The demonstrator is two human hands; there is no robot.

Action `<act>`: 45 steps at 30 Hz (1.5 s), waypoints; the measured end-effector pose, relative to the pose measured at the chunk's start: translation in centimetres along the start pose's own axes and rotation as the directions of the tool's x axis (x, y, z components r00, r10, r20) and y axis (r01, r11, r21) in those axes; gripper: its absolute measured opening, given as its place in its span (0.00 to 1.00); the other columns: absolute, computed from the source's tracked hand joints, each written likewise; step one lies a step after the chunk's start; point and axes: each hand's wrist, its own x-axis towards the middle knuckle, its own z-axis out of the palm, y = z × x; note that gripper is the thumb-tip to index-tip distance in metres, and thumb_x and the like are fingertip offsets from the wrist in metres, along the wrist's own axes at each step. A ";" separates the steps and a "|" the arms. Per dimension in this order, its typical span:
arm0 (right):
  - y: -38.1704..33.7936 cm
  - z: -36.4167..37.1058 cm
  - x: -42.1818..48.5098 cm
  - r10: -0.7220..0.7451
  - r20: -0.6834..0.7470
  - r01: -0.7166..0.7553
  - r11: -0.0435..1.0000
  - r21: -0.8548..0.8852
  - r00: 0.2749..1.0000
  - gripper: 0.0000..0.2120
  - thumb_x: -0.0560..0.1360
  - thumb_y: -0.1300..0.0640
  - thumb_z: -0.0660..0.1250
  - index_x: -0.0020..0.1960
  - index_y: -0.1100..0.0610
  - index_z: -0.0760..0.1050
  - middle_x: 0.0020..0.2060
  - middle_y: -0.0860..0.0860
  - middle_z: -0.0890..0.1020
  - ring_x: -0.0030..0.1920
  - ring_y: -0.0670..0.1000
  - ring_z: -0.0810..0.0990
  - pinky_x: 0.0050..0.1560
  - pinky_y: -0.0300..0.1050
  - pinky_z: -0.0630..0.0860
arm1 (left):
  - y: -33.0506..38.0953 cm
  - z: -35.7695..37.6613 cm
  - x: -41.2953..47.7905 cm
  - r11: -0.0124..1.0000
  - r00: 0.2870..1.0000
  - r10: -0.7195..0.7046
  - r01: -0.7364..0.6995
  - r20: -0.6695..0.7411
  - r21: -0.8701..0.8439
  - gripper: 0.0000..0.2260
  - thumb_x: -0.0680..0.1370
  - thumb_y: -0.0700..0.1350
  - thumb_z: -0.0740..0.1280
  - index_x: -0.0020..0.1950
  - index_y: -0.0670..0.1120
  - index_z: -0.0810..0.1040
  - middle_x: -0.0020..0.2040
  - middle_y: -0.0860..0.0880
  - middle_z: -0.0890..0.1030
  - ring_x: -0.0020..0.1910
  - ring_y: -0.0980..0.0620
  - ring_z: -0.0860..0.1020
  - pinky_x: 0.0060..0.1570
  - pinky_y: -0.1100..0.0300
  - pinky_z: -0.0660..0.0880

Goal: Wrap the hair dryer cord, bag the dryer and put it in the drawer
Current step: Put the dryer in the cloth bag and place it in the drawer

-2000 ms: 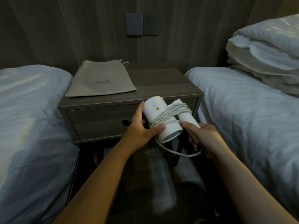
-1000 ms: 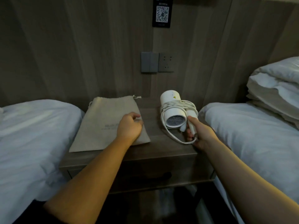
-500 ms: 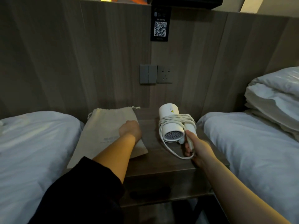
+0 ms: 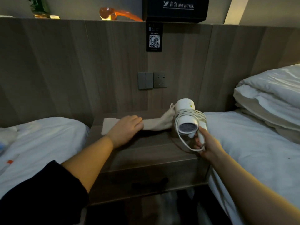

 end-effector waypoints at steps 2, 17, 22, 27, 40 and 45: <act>-0.6 -0.8 -0.6 -0.017 0.006 0.017 0.999 -0.028 1.000 0.12 0.76 0.51 0.63 0.38 0.58 0.71 0.19 0.50 0.72 0.15 0.44 0.67 0.18 0.32 0.63 | 0.2 0.6 -2.0 0.992 0.997 0.020 -0.028 0.070 0.126 0.11 0.67 0.41 0.73 0.48 0.44 0.80 0.52 0.42 0.81 0.51 0.43 0.79 0.49 0.51 0.77; -0.2 -2.7 -4.7 0.070 0.071 -0.061 0.990 -0.128 0.995 0.15 0.77 0.51 0.62 0.35 0.58 0.69 0.19 0.51 0.68 0.15 0.45 0.64 0.16 0.33 0.60 | 9.6 0.7 1.2 0.782 0.720 -0.331 0.571 0.610 -0.249 0.15 0.75 0.53 0.64 0.58 0.48 0.76 0.56 0.45 0.79 0.54 0.45 0.76 0.49 0.56 0.72; -1.2 -3.2 -6.5 0.085 0.191 -0.051 0.983 -0.175 0.978 0.14 0.77 0.51 0.61 0.38 0.59 0.69 0.20 0.51 0.68 0.14 0.44 0.62 0.16 0.32 0.60 | 9.0 0.0 -0.1 0.625 0.723 -0.384 0.661 0.574 -0.416 0.09 0.76 0.50 0.65 0.38 0.49 0.79 0.42 0.49 0.78 0.47 0.48 0.76 0.43 0.59 0.69; -0.7 -3.4 -8.8 0.102 0.213 -0.037 0.956 -0.290 0.972 0.14 0.76 0.52 0.63 0.39 0.62 0.70 0.18 0.52 0.67 0.14 0.46 0.63 0.16 0.34 0.60 | 8.0 -1.3 -0.5 0.563 0.738 -0.539 0.675 0.407 -0.477 0.07 0.74 0.50 0.65 0.39 0.50 0.79 0.43 0.51 0.78 0.43 0.51 0.76 0.42 0.58 0.71; 3.9 -0.5 -12.2 -0.192 -0.086 0.128 0.867 -0.481 0.978 0.20 0.69 0.50 0.72 0.28 0.62 0.71 0.17 0.54 0.71 0.15 0.51 0.66 0.19 0.36 0.62 | 5.6 -2.9 2.1 0.114 0.525 -0.707 0.746 0.473 -0.657 0.13 0.71 0.47 0.70 0.27 0.48 0.75 0.26 0.50 0.75 0.28 0.56 0.72 0.30 0.62 0.66; 3.4 -0.8 -12.7 -0.253 -0.053 0.187 0.825 -0.533 0.966 0.19 0.68 0.50 0.72 0.28 0.62 0.72 0.17 0.54 0.72 0.15 0.51 0.66 0.19 0.37 0.62 | 5.5 -3.4 3.5 0.047 0.469 -0.743 0.748 0.478 -0.662 0.14 0.71 0.48 0.69 0.27 0.46 0.75 0.27 0.50 0.76 0.28 0.55 0.73 0.31 0.61 0.66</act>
